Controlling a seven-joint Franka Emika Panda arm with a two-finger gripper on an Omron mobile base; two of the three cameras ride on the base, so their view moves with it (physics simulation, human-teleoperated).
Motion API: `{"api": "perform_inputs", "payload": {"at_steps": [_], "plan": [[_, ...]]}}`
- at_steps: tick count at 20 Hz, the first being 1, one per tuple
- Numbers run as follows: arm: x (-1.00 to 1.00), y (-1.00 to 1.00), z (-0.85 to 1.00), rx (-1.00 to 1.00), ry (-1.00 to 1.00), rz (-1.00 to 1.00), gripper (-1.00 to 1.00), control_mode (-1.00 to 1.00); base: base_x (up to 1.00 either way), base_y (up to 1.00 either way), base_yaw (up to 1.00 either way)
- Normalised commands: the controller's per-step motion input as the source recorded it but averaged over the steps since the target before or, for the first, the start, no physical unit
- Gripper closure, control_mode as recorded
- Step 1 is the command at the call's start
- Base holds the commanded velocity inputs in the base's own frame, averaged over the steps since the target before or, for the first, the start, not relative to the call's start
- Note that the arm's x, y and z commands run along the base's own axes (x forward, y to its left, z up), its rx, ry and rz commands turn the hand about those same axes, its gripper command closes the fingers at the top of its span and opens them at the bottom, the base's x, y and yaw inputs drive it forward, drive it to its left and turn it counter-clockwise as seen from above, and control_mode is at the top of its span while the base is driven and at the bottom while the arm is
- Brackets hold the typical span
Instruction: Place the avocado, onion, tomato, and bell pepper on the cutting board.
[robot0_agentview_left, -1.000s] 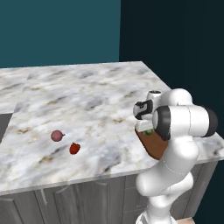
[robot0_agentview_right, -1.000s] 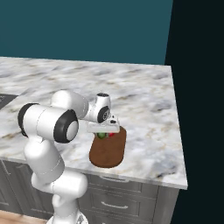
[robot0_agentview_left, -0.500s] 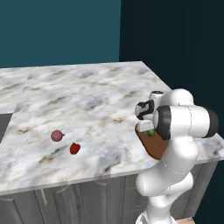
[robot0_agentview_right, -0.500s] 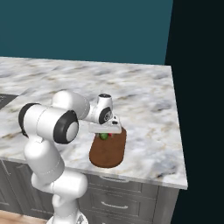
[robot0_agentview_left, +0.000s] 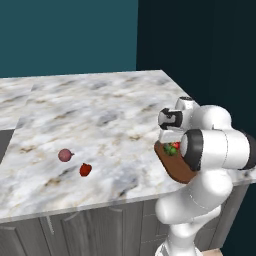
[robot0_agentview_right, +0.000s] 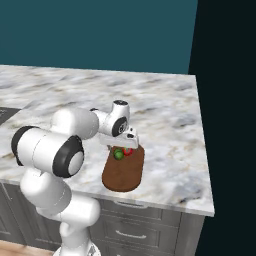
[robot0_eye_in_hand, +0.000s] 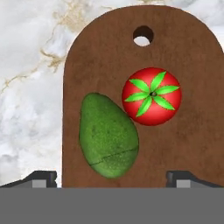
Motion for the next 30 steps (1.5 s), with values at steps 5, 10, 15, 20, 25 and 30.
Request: {"api": "perform_inputs", "payload": {"at_steps": [5,10,15,20,25,30], "plan": [[-0.19,0.59,0.22,0.01,-0.06,-0.05,-1.0,-1.0,0.0,0.0,0.0],[-0.02,0.73,0.24,0.02,0.01,0.0,-1.0,-1.0,0.0,0.0,0.0],[-0.07,0.97,0.13,0.0,0.02,0.0,-1.0,-1.0,0.0,0.0,0.0],[-0.11,1.0,0.0,-0.07,0.06,0.0,-1.0,-1.0,0.0,0.0,0.0],[0.0,1.0,0.0,-0.07,0.11,-0.03,-1.0,-1.0,0.0,0.0,0.0],[0.09,0.84,-0.15,-0.01,0.16,-0.15,-1.0,-1.0,0.0,0.0,0.0]]}}
